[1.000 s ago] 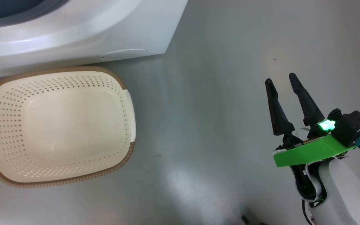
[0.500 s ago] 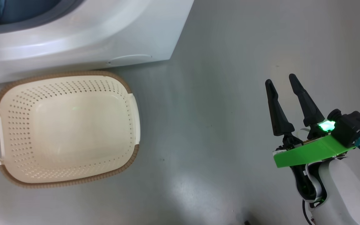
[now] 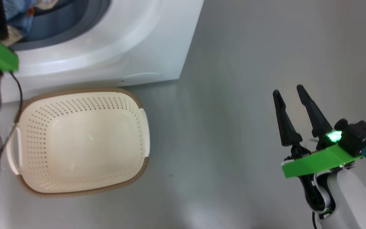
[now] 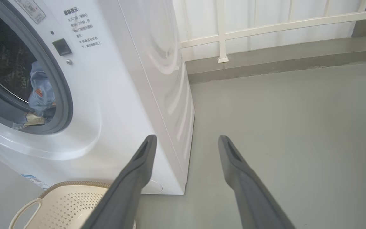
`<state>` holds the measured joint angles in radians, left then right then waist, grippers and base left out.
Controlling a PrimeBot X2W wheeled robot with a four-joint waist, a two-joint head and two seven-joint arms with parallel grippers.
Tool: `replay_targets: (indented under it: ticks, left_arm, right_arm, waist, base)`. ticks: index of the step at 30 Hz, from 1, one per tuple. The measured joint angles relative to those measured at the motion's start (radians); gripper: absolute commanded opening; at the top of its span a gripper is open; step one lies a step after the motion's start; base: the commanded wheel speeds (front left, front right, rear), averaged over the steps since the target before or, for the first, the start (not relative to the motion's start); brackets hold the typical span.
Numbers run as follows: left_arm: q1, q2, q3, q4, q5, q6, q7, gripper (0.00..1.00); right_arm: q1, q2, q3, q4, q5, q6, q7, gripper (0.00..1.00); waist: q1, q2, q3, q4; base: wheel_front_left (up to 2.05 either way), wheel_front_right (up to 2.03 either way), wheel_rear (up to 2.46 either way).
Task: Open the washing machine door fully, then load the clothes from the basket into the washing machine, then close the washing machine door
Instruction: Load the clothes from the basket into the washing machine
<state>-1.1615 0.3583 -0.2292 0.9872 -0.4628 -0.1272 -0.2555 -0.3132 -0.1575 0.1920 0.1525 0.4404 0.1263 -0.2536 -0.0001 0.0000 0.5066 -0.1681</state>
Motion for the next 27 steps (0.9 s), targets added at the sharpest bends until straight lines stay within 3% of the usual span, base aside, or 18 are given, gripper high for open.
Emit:
replay_targets:
  ticks: [27]
  left_arm:
    - [0.77,-0.123,0.184,-0.461,0.099,0.0,0.0,1.0]
  right_arm:
    - [0.215,-0.088,-0.034,0.027,0.0,0.0,0.0,1.0]
  waist:
    - [-0.0001,0.0,-0.318,0.097]
  base:
    - [0.0,0.0,0.0]
